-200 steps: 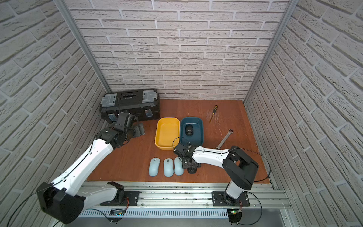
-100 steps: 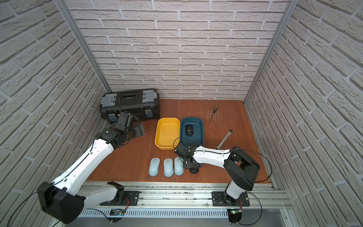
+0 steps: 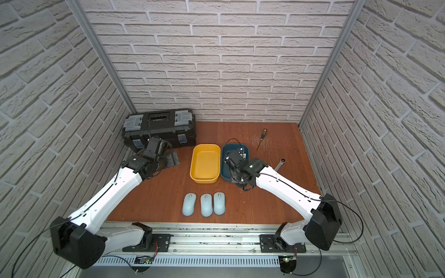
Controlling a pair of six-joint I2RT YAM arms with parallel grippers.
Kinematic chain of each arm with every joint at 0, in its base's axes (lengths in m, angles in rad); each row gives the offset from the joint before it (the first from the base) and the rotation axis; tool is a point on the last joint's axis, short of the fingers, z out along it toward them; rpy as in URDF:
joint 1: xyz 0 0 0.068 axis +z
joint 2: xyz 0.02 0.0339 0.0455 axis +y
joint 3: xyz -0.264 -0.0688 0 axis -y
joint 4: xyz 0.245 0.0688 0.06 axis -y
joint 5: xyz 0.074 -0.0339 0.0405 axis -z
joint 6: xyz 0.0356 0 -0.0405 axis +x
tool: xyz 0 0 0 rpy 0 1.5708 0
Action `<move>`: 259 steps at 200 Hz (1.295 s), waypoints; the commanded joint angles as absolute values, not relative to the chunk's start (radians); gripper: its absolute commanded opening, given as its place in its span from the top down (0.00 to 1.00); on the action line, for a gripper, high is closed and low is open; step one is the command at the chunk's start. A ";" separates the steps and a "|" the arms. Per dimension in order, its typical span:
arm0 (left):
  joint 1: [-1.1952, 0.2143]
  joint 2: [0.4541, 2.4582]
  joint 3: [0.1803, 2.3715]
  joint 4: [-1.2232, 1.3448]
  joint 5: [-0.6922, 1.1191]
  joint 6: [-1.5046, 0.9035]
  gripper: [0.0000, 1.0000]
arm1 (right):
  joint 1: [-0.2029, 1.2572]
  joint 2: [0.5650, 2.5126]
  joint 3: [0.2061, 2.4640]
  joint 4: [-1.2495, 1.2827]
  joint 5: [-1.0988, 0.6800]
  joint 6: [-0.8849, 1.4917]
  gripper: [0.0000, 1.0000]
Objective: Place the mice by color into the storage box
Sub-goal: Pick up the mouse from the center of the board, then place the mouse in the storage box.
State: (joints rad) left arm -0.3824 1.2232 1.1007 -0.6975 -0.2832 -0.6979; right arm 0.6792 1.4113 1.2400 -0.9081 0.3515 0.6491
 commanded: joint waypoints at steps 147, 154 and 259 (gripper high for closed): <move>-0.386 1.283 1.175 -0.753 -0.308 -0.755 0.04 | 0.480 1.930 1.483 -0.723 0.226 0.435 0.63; -0.386 1.286 1.175 -0.751 -0.305 -0.751 0.05 | 0.474 1.939 1.476 -0.716 0.221 0.439 0.63; -0.378 1.304 1.152 -0.731 -0.294 -0.743 0.04 | 0.455 2.021 1.493 -0.727 0.210 0.449 0.40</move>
State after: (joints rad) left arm -0.3820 1.2953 1.1698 -0.7547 -0.3038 -0.7544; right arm 0.4606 2.0388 1.4883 -0.7338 0.2081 0.4377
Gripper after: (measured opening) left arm 0.958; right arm 0.614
